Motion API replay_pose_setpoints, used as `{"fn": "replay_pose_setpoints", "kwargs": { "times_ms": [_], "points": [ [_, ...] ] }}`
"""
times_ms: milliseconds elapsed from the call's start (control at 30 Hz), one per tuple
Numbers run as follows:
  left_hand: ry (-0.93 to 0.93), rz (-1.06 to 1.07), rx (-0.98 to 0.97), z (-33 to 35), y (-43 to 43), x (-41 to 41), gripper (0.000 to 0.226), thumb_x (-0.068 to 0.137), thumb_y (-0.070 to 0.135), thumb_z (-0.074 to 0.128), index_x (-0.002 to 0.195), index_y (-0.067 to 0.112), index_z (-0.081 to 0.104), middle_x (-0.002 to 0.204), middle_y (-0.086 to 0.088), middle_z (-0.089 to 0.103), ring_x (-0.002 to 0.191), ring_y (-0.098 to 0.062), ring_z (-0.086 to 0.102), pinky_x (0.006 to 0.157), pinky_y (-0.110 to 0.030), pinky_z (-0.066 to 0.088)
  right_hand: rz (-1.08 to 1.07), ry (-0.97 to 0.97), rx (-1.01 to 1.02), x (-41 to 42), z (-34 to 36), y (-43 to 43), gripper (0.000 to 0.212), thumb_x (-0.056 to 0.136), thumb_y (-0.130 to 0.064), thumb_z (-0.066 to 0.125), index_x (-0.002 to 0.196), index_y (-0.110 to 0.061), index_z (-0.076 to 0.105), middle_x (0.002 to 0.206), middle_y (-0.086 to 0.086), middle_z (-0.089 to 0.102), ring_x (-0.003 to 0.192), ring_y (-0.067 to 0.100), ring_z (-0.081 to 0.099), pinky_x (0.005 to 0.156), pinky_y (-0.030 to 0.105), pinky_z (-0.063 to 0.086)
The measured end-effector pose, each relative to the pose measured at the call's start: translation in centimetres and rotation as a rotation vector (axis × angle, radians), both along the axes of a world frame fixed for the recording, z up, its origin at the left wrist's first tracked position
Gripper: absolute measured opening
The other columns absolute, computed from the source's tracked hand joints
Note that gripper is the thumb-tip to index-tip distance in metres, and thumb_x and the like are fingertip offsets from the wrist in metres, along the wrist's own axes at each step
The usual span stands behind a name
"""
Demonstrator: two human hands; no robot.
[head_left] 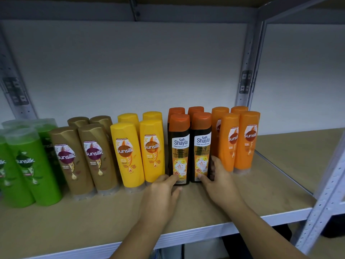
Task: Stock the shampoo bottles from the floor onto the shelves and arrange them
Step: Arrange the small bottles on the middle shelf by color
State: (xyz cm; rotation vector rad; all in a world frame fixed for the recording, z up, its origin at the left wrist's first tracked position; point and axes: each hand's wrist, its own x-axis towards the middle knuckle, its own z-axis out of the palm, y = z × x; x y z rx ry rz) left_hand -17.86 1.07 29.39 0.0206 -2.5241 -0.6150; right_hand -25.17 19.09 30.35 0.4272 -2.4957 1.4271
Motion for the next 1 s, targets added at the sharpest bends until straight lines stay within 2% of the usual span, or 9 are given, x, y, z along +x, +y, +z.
{"fn": "replay_pose_setpoints", "kwargs": {
  "times_ms": [133,267,467,567,1000],
  "points": [
    [-0.008,0.003,-0.013,-0.14,-0.03,-0.08,0.04,0.096,0.041,0.062,0.135,0.036,0.058,0.128,0.011,0.061,0.11,-0.01,0.06,0.086,-0.03,0.054,0.006,0.008,0.002,-0.07,-0.01,0.01,0.063,0.091,-0.021,0.071,0.145,-0.029,0.038,0.138,-0.01,0.057,0.128,0.008,0.053,0.105,0.035,0.048],
    [-0.023,0.0,-0.02,-0.24,-0.03,-0.13,0.04,0.096,0.042,0.061,0.136,0.036,0.057,0.128,0.01,0.06,0.11,-0.011,0.06,0.087,-0.031,0.054,0.011,-0.002,0.009,-0.19,-0.03,0.09,0.063,0.092,-0.022,0.07,0.146,-0.029,0.037,0.139,-0.01,0.057,0.129,0.01,0.053,0.105,0.04,0.049],
    [-0.042,0.009,-0.042,-0.27,0.04,-0.17,0.043,0.097,0.043,0.059,0.138,0.037,0.055,0.13,0.009,0.058,0.112,-0.013,0.06,0.088,-0.033,0.054,0.019,-0.001,0.007,-0.29,-0.09,0.13,0.065,0.092,-0.022,0.07,0.146,-0.03,0.036,0.14,-0.009,0.055,0.13,0.011,0.052,0.107,0.04,0.048],
    [-0.042,0.007,-0.04,-0.25,0.08,-0.14,0.043,0.097,0.043,0.059,0.139,0.037,0.055,0.131,0.008,0.058,0.113,-0.014,0.06,0.088,-0.033,0.054,0.023,0.004,0.012,-0.32,-0.08,0.15,0.064,0.092,-0.021,0.07,0.146,-0.028,0.036,0.14,-0.01,0.055,0.129,0.009,0.051,0.106,0.034,0.047],
    [-0.051,0.007,-0.104,-0.29,0.11,-0.09,0.047,0.1,0.045,0.054,0.146,0.041,0.046,0.141,0.005,0.051,0.122,-0.014,0.054,0.092,-0.026,0.05,0.022,-0.006,0.016,-0.5,-0.23,0.19,0.066,0.092,-0.021,0.07,0.147,-0.03,0.035,0.14,-0.009,0.055,0.131,0.01,0.051,0.107,0.038,0.047]
  ]
}}
